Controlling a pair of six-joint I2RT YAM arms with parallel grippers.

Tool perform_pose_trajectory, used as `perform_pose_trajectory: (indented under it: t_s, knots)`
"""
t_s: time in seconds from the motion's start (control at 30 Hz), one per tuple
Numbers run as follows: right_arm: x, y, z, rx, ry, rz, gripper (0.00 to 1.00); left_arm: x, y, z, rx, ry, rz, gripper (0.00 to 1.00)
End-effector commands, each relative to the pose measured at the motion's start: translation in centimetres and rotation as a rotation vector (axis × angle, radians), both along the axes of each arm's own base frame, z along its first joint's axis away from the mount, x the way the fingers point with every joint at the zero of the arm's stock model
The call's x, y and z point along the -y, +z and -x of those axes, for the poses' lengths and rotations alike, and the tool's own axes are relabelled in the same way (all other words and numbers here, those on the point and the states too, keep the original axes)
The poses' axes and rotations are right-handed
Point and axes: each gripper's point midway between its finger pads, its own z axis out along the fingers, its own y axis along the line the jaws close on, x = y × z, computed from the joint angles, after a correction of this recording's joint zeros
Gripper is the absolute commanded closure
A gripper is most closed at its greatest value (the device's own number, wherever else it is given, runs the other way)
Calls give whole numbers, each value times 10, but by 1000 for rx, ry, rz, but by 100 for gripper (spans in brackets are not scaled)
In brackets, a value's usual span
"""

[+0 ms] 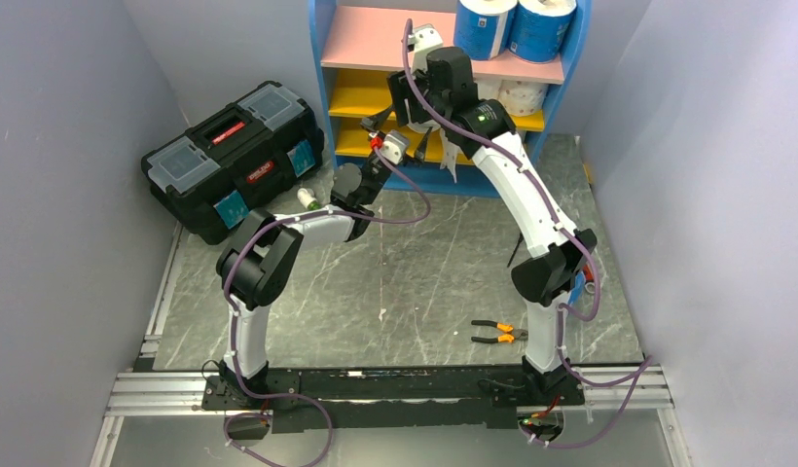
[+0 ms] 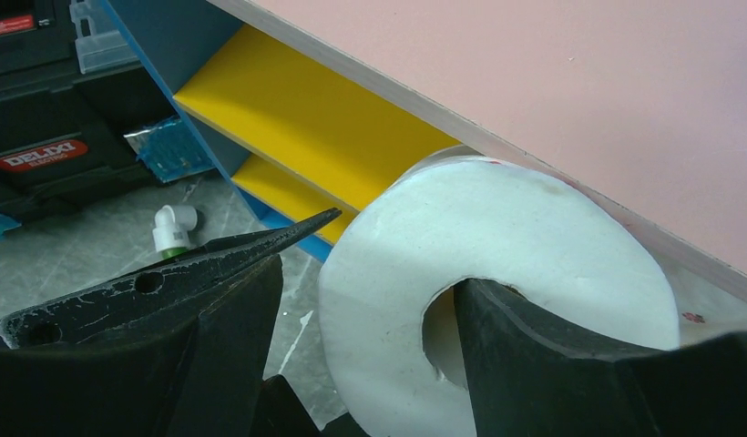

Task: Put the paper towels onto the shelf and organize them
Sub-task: Place the paper towel on the shelf.

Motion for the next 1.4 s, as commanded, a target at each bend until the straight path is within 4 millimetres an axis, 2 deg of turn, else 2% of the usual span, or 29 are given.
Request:
perform_pose_trajectory:
  t_s: [0.0, 0.47, 0.97, 1.13, 1.37]
  knots:
    - [16, 56, -9, 147, -52, -89, 28, -14, 55, 9, 107, -3, 111, 1]
    - [25, 84, 5, 181, -69, -138, 21, -14, 65, 14, 118, -24, 120, 1]
    - [35, 97, 15, 210, -91, -131, 20, -11, 64, 18, 119, -44, 121, 1]
    - [37, 113, 26, 231, -73, -163, 20, -13, 66, 20, 123, -45, 123, 1]
    - [45, 121, 40, 248, -84, -214, 19, -13, 68, 22, 125, -46, 123, 1]
